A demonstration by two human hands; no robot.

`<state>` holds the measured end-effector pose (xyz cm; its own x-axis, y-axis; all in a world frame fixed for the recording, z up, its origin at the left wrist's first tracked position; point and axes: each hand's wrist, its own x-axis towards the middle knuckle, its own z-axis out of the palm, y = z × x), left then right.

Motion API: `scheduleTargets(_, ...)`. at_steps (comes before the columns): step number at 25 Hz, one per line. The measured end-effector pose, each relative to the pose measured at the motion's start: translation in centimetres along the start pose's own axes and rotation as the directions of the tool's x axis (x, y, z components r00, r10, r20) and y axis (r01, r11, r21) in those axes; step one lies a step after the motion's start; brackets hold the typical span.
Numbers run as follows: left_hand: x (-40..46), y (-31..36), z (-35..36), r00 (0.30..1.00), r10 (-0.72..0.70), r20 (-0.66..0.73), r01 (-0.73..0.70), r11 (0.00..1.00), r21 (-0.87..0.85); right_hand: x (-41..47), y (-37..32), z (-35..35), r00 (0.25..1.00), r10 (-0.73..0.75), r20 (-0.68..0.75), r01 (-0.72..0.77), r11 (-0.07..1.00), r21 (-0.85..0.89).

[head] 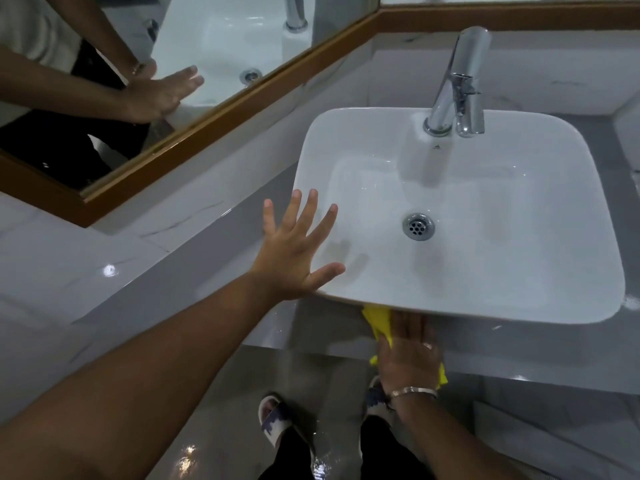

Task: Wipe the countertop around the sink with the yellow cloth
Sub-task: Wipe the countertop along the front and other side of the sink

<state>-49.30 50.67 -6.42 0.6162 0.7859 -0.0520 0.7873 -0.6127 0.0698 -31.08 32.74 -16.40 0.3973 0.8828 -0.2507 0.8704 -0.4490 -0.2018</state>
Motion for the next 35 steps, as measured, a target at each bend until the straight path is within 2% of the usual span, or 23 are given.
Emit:
scheduleTargets(2,-0.7,-1.1,-0.2,0.999,0.032,-0.033,-0.035,0.997,-0.072,-0.7,-4.7,0.4,0.996,0.040,0.081,-0.041,0.999,0.018)
scheduleTargets(4,-2.6,-4.4,-0.2,0.996,-0.018,-0.086,0.008,0.993,-0.118,-1.2,-10.8,1.4,0.979,-0.105,0.172,0.096,0.994,0.060)
scheduleTargets(6,-6.4,-10.0,-0.2,0.970,-0.220,-0.100,0.209,0.971,-0.113,-1.2,-17.2,2.6,0.937,-0.230,0.263,0.211,0.972,0.099)
scheduleTargets(7,-9.1,-13.0,-0.2,0.945,-0.320,-0.069,0.313,0.945,-0.092,-1.1,-19.9,3.0,0.931,-0.259,0.256,0.233,0.964,0.128)
scheduleTargets(9,-15.0,-16.9,0.2,0.899,-0.438,-0.003,0.438,0.899,-0.022,-0.3,-23.7,3.2,0.904,-0.303,0.300,0.266,0.951,0.158)
scheduleTargets(10,-18.4,-18.6,0.4,0.883,-0.469,0.019,0.469,0.883,0.010,-0.2,-25.6,2.6,0.865,-0.358,0.352,0.325,0.934,0.150)
scheduleTargets(11,-20.3,-18.9,1.6,0.883,-0.466,0.051,0.465,0.885,0.039,0.2,-25.6,1.5,0.835,-0.428,0.346,0.403,0.904,0.147)
scheduleTargets(12,-21.7,-19.0,3.0,0.879,-0.465,0.101,0.463,0.885,0.048,0.5,-25.2,-0.1,0.811,-0.528,0.251,0.513,0.849,0.130)
scheduleTargets(14,-23.3,-18.4,5.1,0.860,-0.487,0.151,0.491,0.871,0.012,1.0,-24.3,-4.1,0.747,-0.663,0.036,0.664,0.746,-0.042)
scheduleTargets(16,-21.6,-15.7,7.1,0.883,-0.446,0.149,0.461,0.883,-0.089,2.8,-22.1,-7.6,0.752,-0.659,0.016,0.648,0.733,-0.209)
scheduleTargets(18,-18.1,-11.3,7.9,0.936,-0.342,0.083,0.351,0.918,-0.182,5.4,-20.6,-9.9,0.786,-0.611,0.092,0.602,0.724,-0.338)
scheduleTargets(20,-14.4,-7.1,8.7,0.959,-0.274,0.076,0.284,0.939,-0.195,6.6,-20.4,-10.1,0.799,-0.579,0.161,0.597,0.734,-0.325)
scheduleTargets(24,-10.2,-0.7,8.8,0.868,-0.360,0.343,0.463,0.835,-0.296,5.8,-21.0,-8.6,0.858,-0.508,0.070,0.513,0.843,-0.162)
scheduleTargets(25,-10.2,-0.4,9.4,0.864,-0.362,0.351,0.475,0.817,-0.326,5.6,-20.9,-8.4,0.871,-0.491,0.032,0.491,0.864,-0.106)
scheduleTargets(26,-10.0,-0.5,10.3,0.891,-0.371,0.263,0.444,0.833,-0.331,5.6,-20.8,-8.2,0.874,-0.485,0.009,0.485,0.872,-0.068)
scheduleTargets(27,-9.4,-1.2,10.4,0.921,-0.299,0.249,0.379,0.832,-0.406,5.9,-20.8,-7.9,0.873,-0.487,0.010,0.487,0.872,-0.047)
scheduleTargets(29,-6.0,-4.6,9.5,0.980,-0.020,0.198,0.120,0.855,-0.505,6.4,-20.8,-7.6,0.872,-0.489,0.011,0.490,0.871,-0.030)
scheduleTargets(30,-4.0,-6.5,8.6,0.982,0.054,0.179,0.040,0.875,-0.483,6.5,-20.9,-7.5,0.874,-0.485,-0.004,0.485,0.874,-0.026)
scheduleTargets(32,0.2,-10.0,8.3,0.989,0.119,0.090,-0.083,0.941,-0.327,6.7,-21.2,-7.2,0.879,-0.477,-0.025,0.476,0.879,-0.041)
scheduleTargets(33,1.7,-12.0,9.6,0.992,0.087,0.093,-0.056,0.953,-0.298,6.8,-21.2,-7.1,0.882,-0.471,-0.029,0.470,0.881,-0.048)
scheduleTargets(35,0.8,-14.5,11.5,0.991,-0.112,0.077,0.127,0.963,-0.238,6.7,-21.4,-7.2,0.886,-0.462,-0.035,0.460,0.886,-0.056)
